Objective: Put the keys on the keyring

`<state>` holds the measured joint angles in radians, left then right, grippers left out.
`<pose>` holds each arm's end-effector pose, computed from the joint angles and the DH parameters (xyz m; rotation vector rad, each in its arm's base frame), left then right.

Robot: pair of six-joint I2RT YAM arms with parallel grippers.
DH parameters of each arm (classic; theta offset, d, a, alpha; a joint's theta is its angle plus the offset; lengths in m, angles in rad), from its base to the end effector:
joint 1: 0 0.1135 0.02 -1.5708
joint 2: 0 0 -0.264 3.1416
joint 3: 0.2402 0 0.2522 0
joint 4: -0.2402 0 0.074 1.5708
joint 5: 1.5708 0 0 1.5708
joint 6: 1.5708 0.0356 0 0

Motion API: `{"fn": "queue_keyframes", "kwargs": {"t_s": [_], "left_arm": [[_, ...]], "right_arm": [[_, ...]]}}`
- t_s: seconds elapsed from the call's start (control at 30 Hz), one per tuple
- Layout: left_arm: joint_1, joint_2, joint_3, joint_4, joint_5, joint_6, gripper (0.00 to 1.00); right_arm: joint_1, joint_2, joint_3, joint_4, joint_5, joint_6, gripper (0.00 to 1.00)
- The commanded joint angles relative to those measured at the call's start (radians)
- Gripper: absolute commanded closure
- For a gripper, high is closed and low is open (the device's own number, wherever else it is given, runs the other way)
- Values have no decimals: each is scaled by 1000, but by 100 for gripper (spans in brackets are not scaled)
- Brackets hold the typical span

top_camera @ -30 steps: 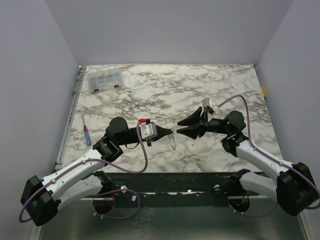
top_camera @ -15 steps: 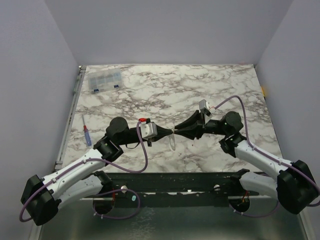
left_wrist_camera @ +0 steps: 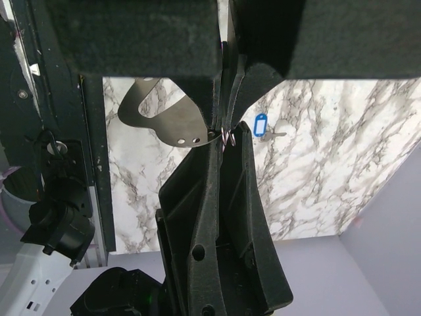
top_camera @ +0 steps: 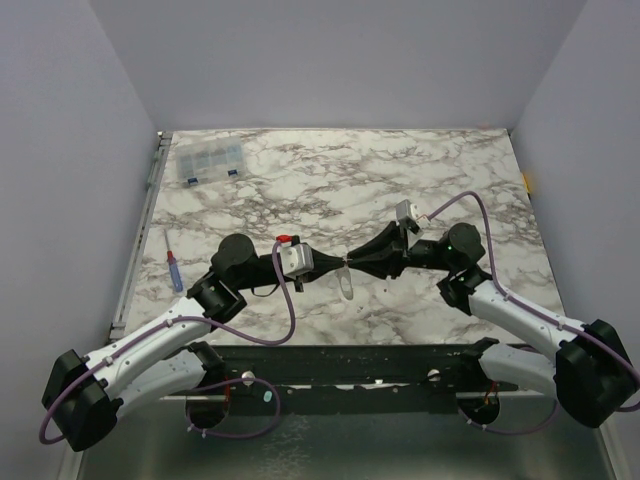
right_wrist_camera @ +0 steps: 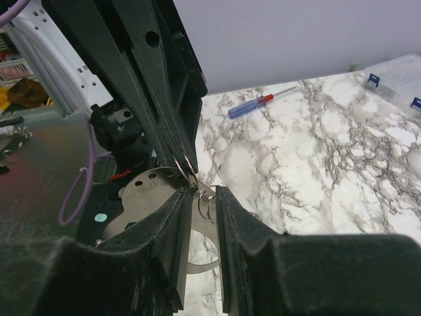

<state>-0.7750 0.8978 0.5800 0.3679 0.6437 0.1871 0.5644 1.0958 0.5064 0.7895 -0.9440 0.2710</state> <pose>0.1345 -0.1617 0.3055 1.1749 1.1001 -0.9475 0.1783 0.1470 0.2808 -1.0353 1.2171 1.3049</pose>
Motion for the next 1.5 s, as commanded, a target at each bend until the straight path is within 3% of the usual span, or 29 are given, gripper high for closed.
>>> {"fn": "queue_keyframes", "kwargs": {"t_s": [0.0, 0.8, 1.27, 1.47], "left_arm": [[-2, 7, -12, 43, 25, -9, 100], [-1, 18, -14, 46, 27, -12, 100], [-1, 10, -16, 48, 28, -17, 100], [-1, 8, -17, 48, 28, -17, 100]], "right_arm": [[26, -4, 40, -3, 6, -16, 69], [49, -28, 44, -3, 49, -23, 79], [49, -70, 59, -85, 86, -74, 66], [49, -87, 57, -99, 92, -83, 65]]}}
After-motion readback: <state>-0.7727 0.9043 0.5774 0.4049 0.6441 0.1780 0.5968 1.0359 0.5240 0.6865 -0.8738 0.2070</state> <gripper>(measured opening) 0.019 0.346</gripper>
